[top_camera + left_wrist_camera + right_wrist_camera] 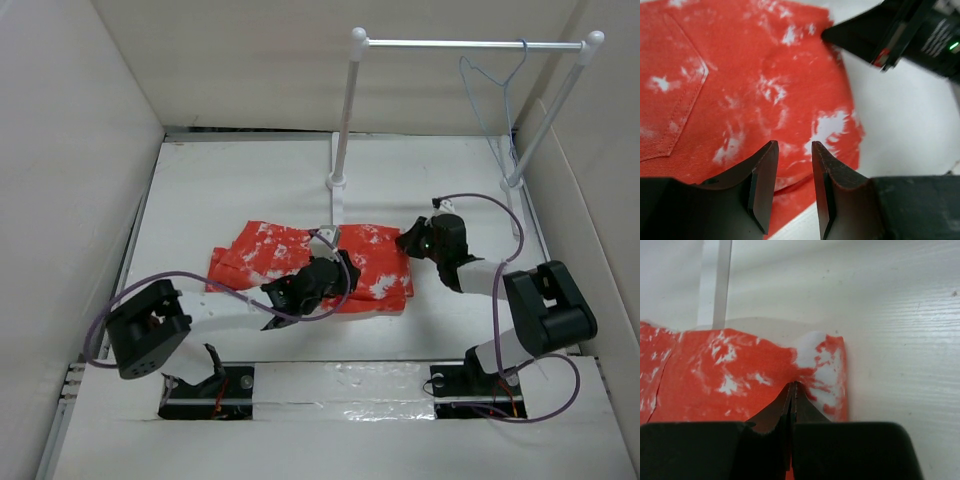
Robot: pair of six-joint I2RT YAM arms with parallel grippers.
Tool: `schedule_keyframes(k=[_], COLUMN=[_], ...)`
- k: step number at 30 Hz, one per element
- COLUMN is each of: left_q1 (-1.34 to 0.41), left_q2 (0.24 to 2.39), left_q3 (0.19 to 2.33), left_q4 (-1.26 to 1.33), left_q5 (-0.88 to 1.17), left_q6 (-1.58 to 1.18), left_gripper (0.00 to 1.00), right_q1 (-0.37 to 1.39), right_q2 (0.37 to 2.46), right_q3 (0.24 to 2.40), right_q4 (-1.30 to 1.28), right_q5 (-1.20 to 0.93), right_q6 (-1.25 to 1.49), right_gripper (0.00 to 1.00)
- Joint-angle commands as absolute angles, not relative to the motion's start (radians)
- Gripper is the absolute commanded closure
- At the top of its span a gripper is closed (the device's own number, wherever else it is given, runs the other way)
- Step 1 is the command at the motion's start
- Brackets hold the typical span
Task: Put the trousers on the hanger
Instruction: Pick up the hanger from the clothesline.
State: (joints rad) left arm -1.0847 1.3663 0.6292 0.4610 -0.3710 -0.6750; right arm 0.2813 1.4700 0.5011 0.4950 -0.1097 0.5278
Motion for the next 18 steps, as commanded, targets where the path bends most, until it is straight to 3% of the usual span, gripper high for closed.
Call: schedule_keyframes(k=[1, 12, 18], left_q1=[-1.083, -1.106, -1.146], left_q2=[1.448, 1.511, 1.386], left_q3=[0.611, 0.453, 0.515], left_q4=[0.537, 0.704, 0.638], left_q5=[-0.37, -0.289, -0.336], left_q6=[-0.663, -0.735, -0.634], left_gripper=[0.69, 0.69, 0.7], right_q1=[0.226, 0.144, 0.133], right_q2=[1.532, 1.669, 1.341], right_q3=[0.566, 0.551, 0.618], right_q4=[0.634, 0.771, 0.557], right_q5=[-0.167, -0.242, -0.368], right_q6=[0.523, 0.572, 0.482], right_gripper=[1.0, 1.0, 1.0])
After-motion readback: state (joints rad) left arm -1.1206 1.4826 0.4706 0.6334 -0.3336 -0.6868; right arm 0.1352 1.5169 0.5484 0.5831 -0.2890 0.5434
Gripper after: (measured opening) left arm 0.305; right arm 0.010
